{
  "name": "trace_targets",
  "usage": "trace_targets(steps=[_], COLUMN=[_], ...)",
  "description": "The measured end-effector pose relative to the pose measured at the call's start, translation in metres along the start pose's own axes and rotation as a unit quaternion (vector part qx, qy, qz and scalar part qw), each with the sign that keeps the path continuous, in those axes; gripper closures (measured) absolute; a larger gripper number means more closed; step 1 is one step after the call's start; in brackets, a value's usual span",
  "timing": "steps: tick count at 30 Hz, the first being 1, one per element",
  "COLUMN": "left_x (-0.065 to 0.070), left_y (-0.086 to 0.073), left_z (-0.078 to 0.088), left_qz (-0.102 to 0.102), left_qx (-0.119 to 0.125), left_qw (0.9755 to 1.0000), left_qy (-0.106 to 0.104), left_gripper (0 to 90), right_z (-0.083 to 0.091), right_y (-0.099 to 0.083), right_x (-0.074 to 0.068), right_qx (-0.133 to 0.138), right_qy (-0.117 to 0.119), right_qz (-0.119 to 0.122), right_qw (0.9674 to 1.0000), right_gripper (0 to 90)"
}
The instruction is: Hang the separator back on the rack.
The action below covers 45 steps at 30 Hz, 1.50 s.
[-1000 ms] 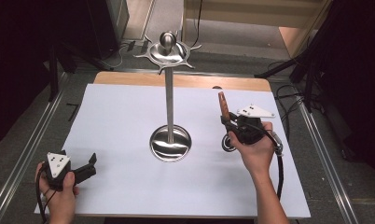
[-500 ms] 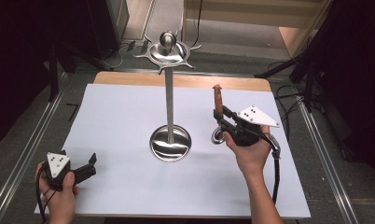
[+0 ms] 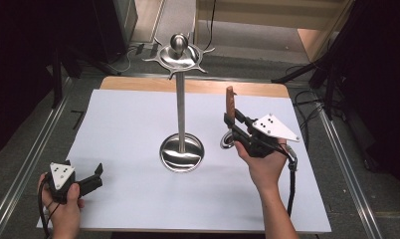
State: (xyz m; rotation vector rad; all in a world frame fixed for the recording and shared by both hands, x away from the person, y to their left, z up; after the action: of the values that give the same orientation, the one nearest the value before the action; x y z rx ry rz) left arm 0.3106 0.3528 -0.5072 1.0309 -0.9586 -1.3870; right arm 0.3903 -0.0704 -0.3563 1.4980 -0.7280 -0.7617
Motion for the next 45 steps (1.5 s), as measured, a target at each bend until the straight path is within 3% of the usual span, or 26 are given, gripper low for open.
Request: trace_targets(steps=[10, 45], left_x=[0.000, 0.000], left_y=[0.000, 0.000], left_z=[0.000, 0.000], left_qz=[0.000, -0.001], left_qx=[0.001, 0.002], left_qw=[1.0000, 1.0000], left_qy=[0.001, 0.003], left_gripper=[2.7, 2.8], right_z=[0.005, 0.011], right_y=[0.019, 0.069], right_x=[-0.014, -0.039], right_qx=[0.036, 0.090], right_qy=[0.017, 0.052], right_qz=[0.003, -0.013], right_qw=[0.9992, 0.9945], right_gripper=[69.4, 69.3])
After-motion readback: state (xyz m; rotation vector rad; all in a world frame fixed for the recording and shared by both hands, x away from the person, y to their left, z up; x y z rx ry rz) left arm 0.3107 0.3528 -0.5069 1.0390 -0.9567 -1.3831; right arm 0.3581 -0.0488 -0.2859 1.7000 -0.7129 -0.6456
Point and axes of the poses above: each handheld gripper's, and its own axes: z roughly backward along the jaws, y roughly out of its top, x roughly to its right, the point moved 10 cm from there along -z, roughly forward along the jaws, and after that the axes turned 9 degrees about x, right-handed, at the moved point
